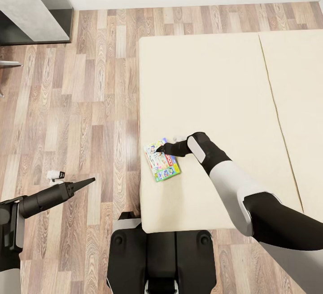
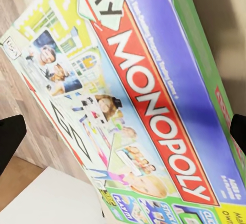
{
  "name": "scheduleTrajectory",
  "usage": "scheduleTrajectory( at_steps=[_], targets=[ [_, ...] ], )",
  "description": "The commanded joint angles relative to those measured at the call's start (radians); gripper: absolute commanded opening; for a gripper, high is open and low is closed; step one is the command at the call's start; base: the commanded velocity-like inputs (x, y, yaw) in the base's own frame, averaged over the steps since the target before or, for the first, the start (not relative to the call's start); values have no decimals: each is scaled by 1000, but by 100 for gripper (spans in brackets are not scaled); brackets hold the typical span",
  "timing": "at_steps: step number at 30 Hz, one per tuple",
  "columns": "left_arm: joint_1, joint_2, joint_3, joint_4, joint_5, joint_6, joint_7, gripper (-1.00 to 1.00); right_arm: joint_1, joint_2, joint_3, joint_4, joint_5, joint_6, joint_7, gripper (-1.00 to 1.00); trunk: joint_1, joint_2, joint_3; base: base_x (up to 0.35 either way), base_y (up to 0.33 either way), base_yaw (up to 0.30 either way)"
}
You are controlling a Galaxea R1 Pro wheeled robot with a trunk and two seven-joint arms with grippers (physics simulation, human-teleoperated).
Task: Put all the toys in the child's room - the three board games (two on the bed and one on the table), the two jigsaw puzzles on the table, and the tennis ball on the table - inside the toy box on the table in the child's room.
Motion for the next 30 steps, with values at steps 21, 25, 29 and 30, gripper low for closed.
scheduleTrajectory(
  at_steps=[21,25,29,30],
  targets=[
    [0,-1,1,-1,-8,10,-8,100,0,0,0,5,-10,0,15,100,1,-2,-1,0,0,0],
    [0,-2,1,-1,-8,10,-8,100,0,0,1,10,-11,-2,15,100,1,-2,-1,0,0,0],
    [0,-2,1,-1,-8,10,-8,100,0,0,1,11,-11,-2,15,100,1,-2,-1,0,0,0],
    [0,-2,1,-1,-8,10,-8,100,0,0,1,11,-11,-2,15,100,1,-2,-1,0,0,0]
  ],
)
